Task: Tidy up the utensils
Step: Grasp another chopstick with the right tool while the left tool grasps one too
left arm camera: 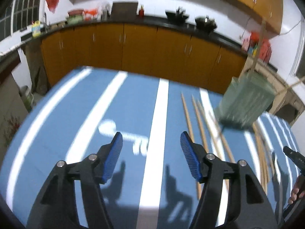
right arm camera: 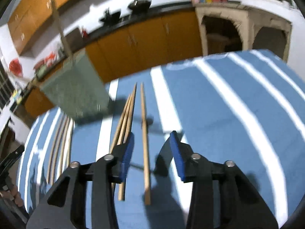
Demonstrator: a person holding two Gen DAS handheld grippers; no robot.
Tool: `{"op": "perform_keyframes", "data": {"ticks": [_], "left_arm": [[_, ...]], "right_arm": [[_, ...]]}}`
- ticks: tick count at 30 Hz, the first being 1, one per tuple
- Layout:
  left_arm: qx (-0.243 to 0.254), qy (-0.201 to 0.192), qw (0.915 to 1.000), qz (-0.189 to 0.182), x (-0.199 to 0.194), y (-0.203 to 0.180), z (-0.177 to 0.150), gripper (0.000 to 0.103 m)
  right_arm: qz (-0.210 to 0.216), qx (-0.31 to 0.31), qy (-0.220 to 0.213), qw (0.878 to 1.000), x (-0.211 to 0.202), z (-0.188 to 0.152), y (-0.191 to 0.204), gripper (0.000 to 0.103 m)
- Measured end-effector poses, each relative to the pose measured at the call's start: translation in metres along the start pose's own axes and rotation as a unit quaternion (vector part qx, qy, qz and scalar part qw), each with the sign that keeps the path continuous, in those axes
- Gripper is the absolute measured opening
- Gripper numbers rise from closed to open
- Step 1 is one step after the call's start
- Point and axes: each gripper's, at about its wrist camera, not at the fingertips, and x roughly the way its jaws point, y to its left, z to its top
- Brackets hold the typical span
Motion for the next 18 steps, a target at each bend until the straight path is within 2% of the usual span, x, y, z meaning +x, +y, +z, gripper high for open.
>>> {"op": "perform_keyframes", "data": {"ticks": [4, 8, 11, 13, 15, 18], "left_arm": [[0.016, 0.024, 0.9995, -0.013, 0.013, -0.004, -0.015, 0.055], [0.028, 0.031, 0.9988, -0.024, 0.016, -0.018, -0.020, 0.054], [0.036, 0.038, 0.9979, -0.037, 0.019, -0.027, -0.023, 0.048], [0.044, 0.046, 0.9970, -0.045, 0.023, -0.034, -0.025, 0.043], [0.054, 0.055, 0.9954, -0.056, 0.027, -0.042, -0.028, 0.039], [0.078, 0.070, 0.9926, -0.062, 0.035, -0.058, -0.033, 0.033]], "right_arm": [[-0.009, -0.035, 0.040, 0.999, 0.023, -0.011, 0.016, 0.030], [-0.044, -0.059, 0.045, 0.996, 0.030, -0.028, 0.018, 0.008], [-0.047, -0.045, 0.041, 0.997, 0.028, -0.025, 0.007, 0.007], [-0.064, -0.014, 0.031, 0.997, 0.027, -0.019, -0.008, 0.007], [-0.060, 0.010, 0.030, 0.998, 0.025, -0.015, -0.018, 0.007], [-0.063, -0.001, 0.029, 0.998, 0.026, -0.015, -0.017, 0.007]]}}
